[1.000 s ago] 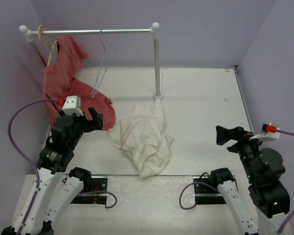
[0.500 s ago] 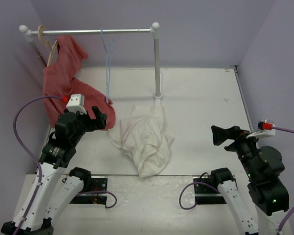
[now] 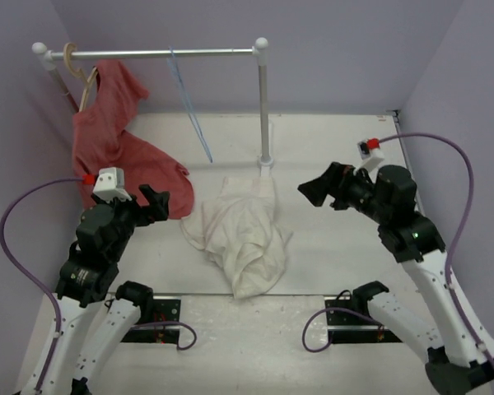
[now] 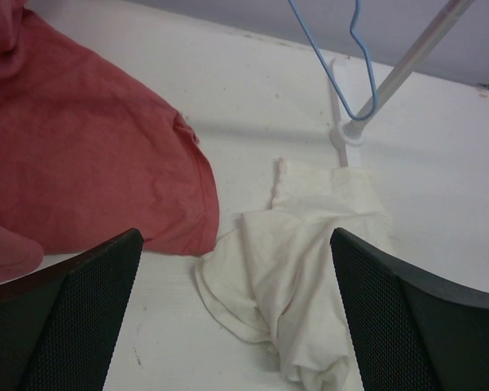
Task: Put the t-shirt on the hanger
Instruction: Pick up the hanger from the clothesline.
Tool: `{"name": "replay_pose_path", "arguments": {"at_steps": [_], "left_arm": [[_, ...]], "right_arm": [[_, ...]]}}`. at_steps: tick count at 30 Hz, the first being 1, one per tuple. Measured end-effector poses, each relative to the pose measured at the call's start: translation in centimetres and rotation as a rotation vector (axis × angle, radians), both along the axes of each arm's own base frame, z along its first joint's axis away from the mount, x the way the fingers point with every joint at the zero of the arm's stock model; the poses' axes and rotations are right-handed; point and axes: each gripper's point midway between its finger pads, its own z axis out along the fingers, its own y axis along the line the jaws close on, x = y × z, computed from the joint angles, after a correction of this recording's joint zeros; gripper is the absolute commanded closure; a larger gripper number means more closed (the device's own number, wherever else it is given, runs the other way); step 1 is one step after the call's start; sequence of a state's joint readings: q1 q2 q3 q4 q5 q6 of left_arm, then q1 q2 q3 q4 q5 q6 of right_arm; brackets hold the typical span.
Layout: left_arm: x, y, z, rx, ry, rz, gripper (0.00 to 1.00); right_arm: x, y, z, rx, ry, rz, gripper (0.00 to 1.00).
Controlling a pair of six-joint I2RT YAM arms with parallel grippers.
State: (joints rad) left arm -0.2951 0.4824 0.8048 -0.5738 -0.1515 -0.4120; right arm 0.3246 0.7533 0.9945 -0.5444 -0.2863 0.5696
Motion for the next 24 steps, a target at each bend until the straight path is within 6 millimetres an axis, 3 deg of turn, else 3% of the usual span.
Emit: {"name": "replay_pose_path", "arguments": {"at_steps": [5,8,14,18,24], "left_arm": [[-1.0,0.6,1.5,-0.033,-0.074,0.025,0.00],[-0.9,0.6,1.2,-0.031,-0.066,0.025,0.00],[-0.7,0.6,0.8,-0.027,-0.053,0.024,0.00],[-0.7,0.6,0.8,-0.027,-0.054,0.024,0.00],[-0.8,0.6,0.8,-0.028,-0.056,0.024,0.00]], "right_arm": [[5.1,7.8,0.0,-0.105,0.041,0.135,0.01],[8.4,13.7,1.3,-0.184,-0.026,0.181,0.01],[14.0,22.9,2.8,-0.314,-0.139,0.186,0.01],[17.9,26.5,1.7,-0.396,-0.184,0.157,0.04],[22.4,27.3,-4.6,-0.584,-0.182,0.114,0.24]]}}
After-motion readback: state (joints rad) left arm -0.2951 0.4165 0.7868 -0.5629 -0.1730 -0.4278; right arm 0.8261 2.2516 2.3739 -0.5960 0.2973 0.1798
